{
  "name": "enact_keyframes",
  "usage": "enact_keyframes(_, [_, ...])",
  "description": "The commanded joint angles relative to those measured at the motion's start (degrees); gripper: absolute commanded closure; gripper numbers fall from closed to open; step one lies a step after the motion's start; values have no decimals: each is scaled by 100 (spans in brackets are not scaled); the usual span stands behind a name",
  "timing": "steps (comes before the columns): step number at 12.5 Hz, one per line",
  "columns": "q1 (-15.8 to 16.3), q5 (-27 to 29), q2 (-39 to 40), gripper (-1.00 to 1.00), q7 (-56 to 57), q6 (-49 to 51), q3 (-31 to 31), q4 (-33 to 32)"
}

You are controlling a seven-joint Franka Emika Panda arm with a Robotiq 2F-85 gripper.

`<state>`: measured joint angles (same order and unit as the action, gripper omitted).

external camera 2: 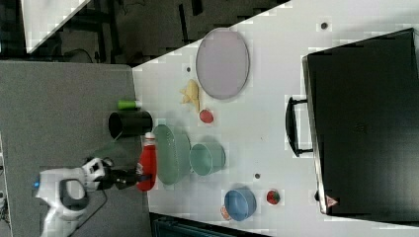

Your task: Pick ketchup from strainer and place it on the table

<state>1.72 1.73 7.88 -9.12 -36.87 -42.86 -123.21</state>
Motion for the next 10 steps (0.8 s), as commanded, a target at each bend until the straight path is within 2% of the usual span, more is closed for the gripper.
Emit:
enact_keyframes(1, [-453, 159, -261, -22, 1130, 541, 296, 454])
enact_keyframes(5, [-738, 158, -424, -22, 1809, 1240, 846, 1012])
enact_keyframes(10, [-982, 153, -444, -22, 2018, 1242, 1767, 1265])
